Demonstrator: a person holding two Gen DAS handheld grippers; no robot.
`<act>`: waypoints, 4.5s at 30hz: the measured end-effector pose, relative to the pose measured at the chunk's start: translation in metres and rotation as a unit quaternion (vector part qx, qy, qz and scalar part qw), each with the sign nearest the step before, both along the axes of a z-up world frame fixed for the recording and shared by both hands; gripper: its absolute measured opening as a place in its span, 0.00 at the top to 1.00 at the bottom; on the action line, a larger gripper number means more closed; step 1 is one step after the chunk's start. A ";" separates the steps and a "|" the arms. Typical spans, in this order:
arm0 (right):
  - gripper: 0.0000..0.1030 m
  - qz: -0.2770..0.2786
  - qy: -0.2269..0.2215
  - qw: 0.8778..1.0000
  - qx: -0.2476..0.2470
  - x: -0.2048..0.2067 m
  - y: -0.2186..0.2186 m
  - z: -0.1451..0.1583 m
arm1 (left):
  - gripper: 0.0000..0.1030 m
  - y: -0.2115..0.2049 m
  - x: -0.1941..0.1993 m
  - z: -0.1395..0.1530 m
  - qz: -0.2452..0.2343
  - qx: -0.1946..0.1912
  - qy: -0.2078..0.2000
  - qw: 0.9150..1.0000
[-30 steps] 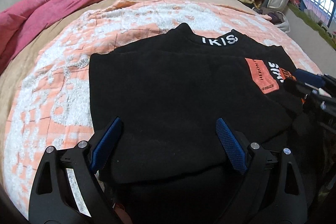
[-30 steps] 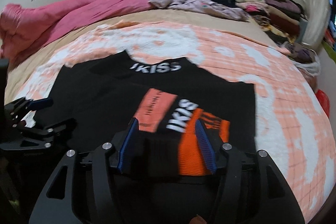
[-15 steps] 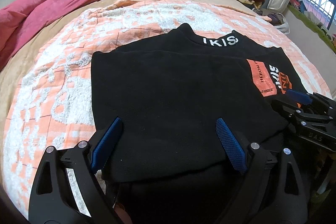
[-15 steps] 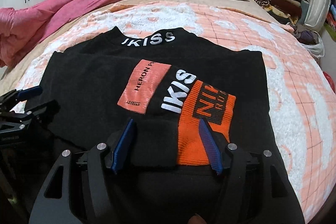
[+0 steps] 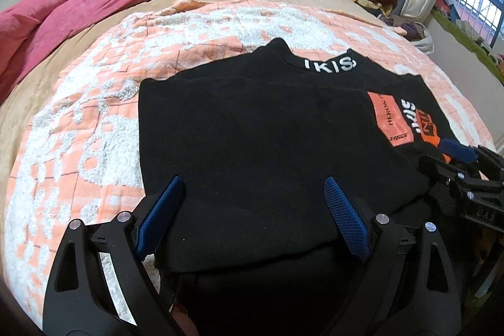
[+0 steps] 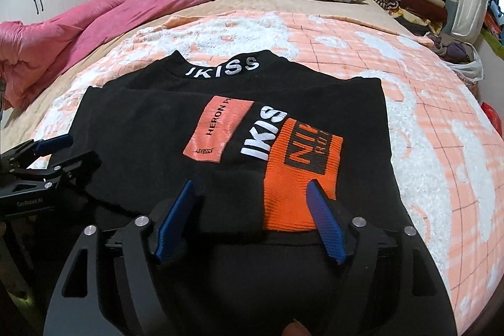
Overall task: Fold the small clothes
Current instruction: 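Lay the cuffs flat on the sweater body and open the right gripper, then move both open grippers down toward the black sweater's hem, then close the left gripper on the hem while the right gripper grasps the hem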
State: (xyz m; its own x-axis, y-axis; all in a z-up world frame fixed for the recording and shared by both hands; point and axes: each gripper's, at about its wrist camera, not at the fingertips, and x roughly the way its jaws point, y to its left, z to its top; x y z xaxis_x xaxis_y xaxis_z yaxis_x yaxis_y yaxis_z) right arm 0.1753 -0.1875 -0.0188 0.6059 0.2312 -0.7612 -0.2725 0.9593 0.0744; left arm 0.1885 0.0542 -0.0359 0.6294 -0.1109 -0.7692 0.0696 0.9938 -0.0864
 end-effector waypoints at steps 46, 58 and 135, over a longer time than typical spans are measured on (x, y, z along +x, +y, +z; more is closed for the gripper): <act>0.04 -0.016 -0.087 0.996 0.016 -0.051 -0.024 0.073 | 0.09 0.027 -0.056 0.077 0.048 -0.028 -0.081 0.995; 0.04 -0.006 -0.098 0.995 0.018 -0.078 -0.025 0.090 | 0.09 0.052 -0.091 0.085 0.077 -0.023 -0.079 0.994; 0.05 -0.040 0.043 0.998 -0.015 -0.203 -0.133 -0.003 | 0.30 0.040 -0.238 -0.017 0.045 -0.025 0.100 0.994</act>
State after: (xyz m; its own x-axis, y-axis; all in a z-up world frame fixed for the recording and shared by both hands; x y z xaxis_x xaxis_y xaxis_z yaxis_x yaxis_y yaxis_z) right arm -0.0281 -0.3202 -0.0218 0.5539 0.1604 -0.8170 -0.1879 0.9800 0.0650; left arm -0.0498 0.0942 -0.0529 0.4741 -0.1029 -0.8744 -0.0422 0.9894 -0.1393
